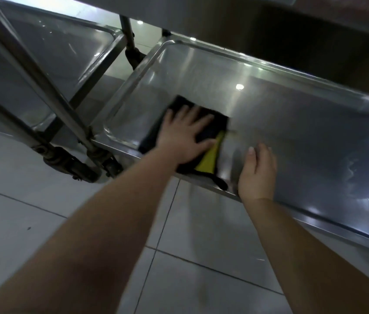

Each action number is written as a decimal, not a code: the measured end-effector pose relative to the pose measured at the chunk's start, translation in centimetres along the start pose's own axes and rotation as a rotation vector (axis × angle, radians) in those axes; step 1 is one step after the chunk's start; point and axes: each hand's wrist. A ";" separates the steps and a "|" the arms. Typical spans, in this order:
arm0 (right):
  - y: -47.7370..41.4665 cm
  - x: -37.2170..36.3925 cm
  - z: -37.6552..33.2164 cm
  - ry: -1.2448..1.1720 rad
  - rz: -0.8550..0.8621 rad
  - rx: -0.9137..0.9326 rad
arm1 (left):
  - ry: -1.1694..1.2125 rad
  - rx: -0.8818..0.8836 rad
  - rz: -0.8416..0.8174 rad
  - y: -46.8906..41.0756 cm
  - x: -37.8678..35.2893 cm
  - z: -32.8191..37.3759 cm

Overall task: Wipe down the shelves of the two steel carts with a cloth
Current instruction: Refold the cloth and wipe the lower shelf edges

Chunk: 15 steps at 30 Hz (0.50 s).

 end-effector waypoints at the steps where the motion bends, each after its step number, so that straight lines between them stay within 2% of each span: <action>1: 0.0 0.0 0.0 0.018 -0.021 0.001 | 0.003 0.084 -0.010 0.5 0.2 -2.6; 4: -0.4 0.3 -0.5 -0.053 -0.046 -0.062 | -0.013 0.230 -0.079 2.1 0.1 -8.2; 6: -1.0 1.9 -0.5 -0.224 -0.133 -0.136 | -0.037 0.265 -0.106 2.9 -0.2 -8.9; 7: -1.1 3.5 -0.2 -0.233 -0.204 -0.121 | -0.044 0.286 -0.113 3.1 -0.3 -8.6; 9: -1.0 8.1 1.5 -0.031 -0.350 0.051 | -0.043 0.320 -0.128 3.2 -0.4 -6.9; 11: -1.1 14.0 4.5 0.320 -0.444 0.218 | -0.042 0.302 -0.138 3.3 -0.4 -4.1; 13: -0.8 19.5 7.7 0.572 -0.464 0.214 | -0.040 0.246 -0.131 3.4 -0.3 -0.3; 15: -0.1 23.4 10.2 0.696 -0.403 0.111 | -0.043 0.183 -0.118 3.4 -0.3 4.1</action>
Point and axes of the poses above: each hand's wrist, its own y-axis away from the middle knuckle, its own x-axis out of the back of the hand, z = x × y, and after that the axes turned 7 degrees about -y, right-handed
